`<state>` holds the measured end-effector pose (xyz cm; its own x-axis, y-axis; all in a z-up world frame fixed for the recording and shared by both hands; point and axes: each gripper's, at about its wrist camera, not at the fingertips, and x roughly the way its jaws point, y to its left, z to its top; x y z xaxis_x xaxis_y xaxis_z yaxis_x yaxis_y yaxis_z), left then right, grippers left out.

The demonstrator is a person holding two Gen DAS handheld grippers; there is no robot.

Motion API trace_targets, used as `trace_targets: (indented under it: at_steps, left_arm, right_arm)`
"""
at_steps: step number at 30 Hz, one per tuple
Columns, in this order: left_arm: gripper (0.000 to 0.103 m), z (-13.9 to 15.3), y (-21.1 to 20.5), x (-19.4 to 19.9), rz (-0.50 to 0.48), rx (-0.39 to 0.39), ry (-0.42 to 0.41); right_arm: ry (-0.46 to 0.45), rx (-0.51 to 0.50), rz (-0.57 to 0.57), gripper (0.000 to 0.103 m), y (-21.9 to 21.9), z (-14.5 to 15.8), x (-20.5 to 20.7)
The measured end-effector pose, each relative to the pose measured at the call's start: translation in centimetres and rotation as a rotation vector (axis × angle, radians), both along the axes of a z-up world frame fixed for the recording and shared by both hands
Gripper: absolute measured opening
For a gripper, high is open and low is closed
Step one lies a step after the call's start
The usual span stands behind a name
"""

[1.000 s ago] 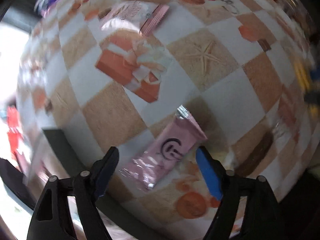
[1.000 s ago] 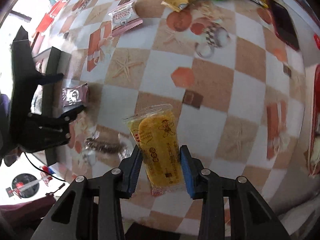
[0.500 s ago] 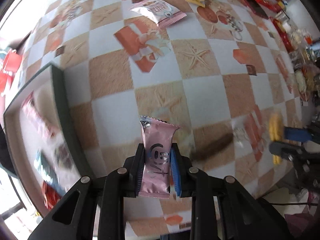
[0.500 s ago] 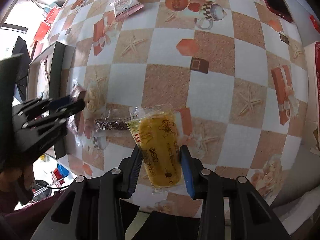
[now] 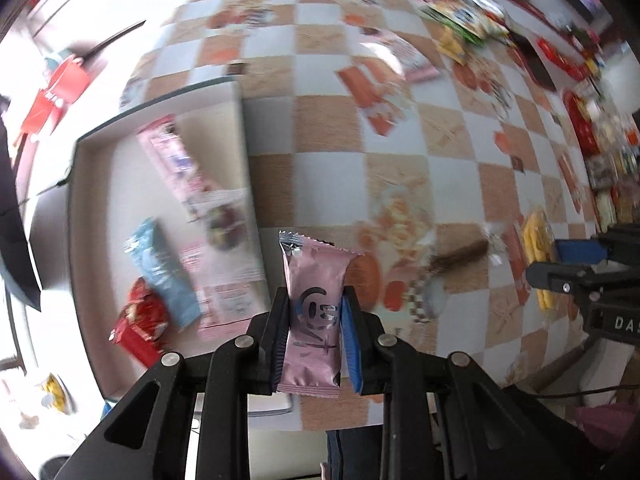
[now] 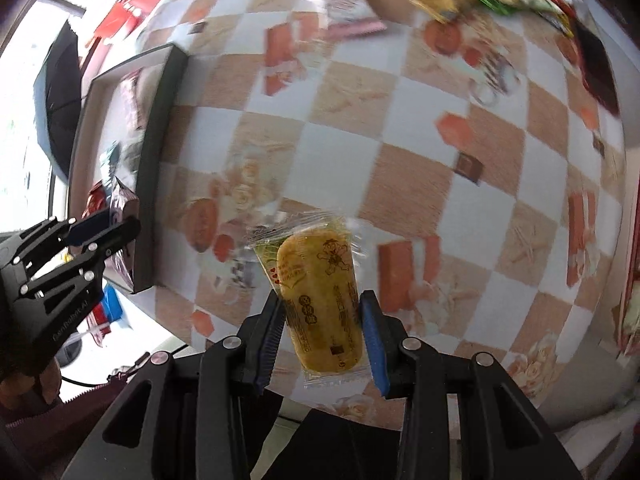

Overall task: Organize snacks
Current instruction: 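Carry the yellow cake pack and pink bar to the tray and release both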

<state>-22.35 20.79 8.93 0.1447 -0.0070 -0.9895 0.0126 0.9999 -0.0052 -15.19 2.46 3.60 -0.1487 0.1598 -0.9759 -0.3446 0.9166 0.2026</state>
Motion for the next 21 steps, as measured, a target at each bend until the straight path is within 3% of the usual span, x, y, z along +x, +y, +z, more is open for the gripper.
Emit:
trace_targets:
  at_steps: [4, 11, 21]
  left_arm:
    - [0.027, -0.1, 2.0, 1.9, 0.089, 0.017, -0.041]
    - [0.027, -0.3, 7.4, 1.5, 0.243, 0.048, -0.05]
    - [0.027, -0.9, 11.4, 0.7, 0.344, 0.054, -0.054]
  right_arm:
    - [-0.021, -0.004, 0.076, 0.04, 3.0, 0.9, 0.5]
    - [-0.052, 0.038, 0.22, 0.04, 10.7, 2.3, 1.5]
    - [-0.074, 0.072, 0.365, 0.04, 18.9, 3.2, 1.5]
